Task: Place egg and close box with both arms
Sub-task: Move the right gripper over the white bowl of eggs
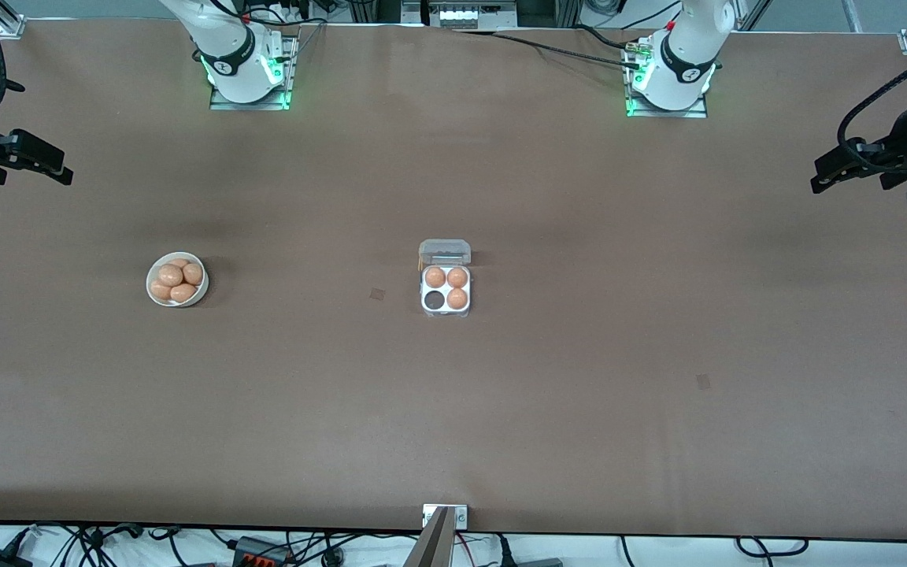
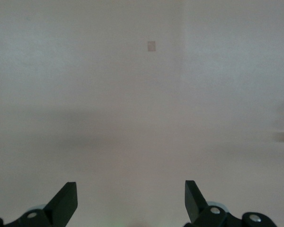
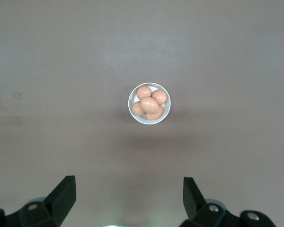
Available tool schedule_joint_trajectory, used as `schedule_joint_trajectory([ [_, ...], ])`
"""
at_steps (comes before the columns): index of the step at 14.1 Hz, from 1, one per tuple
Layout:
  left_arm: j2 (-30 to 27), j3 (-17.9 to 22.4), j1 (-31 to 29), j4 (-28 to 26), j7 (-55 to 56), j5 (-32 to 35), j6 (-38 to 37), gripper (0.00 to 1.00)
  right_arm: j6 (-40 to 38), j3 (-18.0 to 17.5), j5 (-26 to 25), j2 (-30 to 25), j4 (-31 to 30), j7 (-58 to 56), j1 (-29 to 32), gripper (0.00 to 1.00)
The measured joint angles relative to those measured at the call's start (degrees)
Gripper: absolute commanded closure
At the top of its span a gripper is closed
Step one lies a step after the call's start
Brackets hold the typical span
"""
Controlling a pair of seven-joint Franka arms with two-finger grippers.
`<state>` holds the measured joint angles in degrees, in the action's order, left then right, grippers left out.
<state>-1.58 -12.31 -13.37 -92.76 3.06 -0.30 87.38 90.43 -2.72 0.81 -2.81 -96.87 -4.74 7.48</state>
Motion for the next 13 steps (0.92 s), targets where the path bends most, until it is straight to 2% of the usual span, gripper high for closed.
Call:
schedule_joint_trajectory([
  [8, 0.0, 0.0, 0.0, 0.0, 0.0, 0.0, 0.0, 0.0, -0.3, 0.0, 0.0, 0.1, 0.0, 0.0, 0.0, 0.0],
  [13, 0.0, 0.0, 0.0, 0.0, 0.0, 0.0, 0.0, 0.0, -5.0, -0.3, 0.0, 2.0, 0.0, -0.1, -0.2, 0.0],
])
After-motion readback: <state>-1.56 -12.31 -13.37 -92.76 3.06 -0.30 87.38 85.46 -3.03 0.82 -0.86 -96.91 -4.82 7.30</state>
